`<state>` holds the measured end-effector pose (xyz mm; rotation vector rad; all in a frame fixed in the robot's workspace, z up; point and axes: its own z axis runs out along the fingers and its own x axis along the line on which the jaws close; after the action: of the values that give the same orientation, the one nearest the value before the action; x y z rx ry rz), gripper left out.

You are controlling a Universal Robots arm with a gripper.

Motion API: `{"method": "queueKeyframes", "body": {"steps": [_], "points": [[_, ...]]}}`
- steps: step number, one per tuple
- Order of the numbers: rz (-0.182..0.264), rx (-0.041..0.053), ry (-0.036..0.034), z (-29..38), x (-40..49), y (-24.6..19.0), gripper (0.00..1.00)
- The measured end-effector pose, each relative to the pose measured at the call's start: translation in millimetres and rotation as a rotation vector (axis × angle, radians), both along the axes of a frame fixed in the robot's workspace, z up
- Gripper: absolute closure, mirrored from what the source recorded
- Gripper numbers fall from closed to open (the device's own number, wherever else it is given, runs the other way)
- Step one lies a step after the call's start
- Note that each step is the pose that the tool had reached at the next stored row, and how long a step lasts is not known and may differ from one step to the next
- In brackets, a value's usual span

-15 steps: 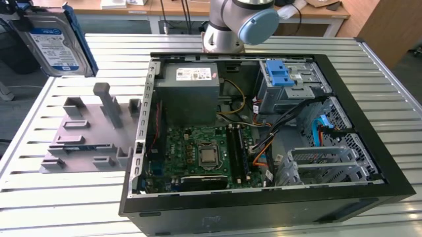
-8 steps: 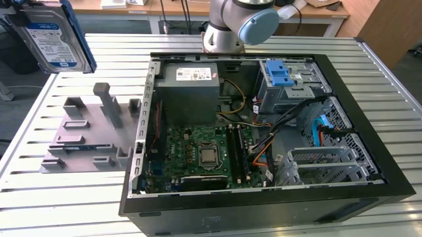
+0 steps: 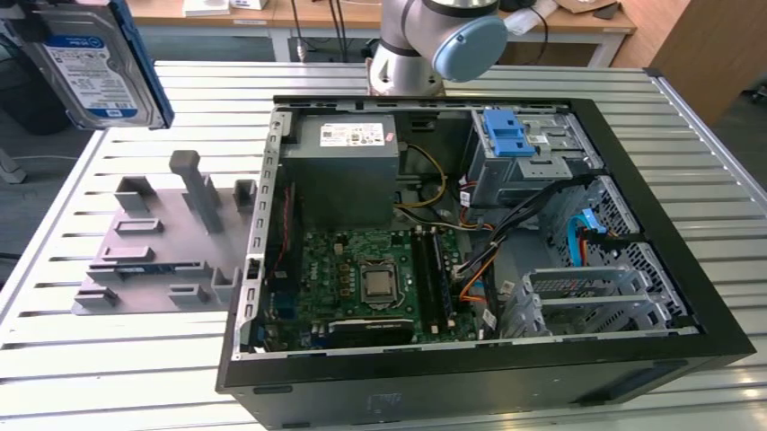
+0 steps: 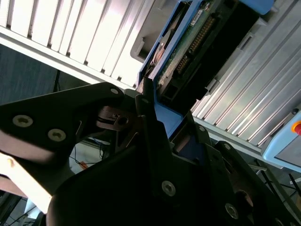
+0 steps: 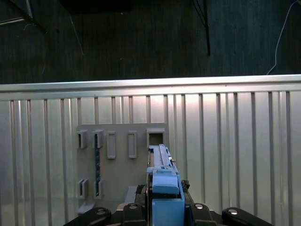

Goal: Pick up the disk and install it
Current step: 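Pick up the disk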

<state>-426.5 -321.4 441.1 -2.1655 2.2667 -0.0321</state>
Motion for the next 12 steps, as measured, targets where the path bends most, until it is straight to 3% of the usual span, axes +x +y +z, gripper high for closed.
{"method": "queueKeyframes", "body": {"steps": [12], "points": [[0.0,0.0,0.0,7.0,0.0,0.0,0.64]]}}
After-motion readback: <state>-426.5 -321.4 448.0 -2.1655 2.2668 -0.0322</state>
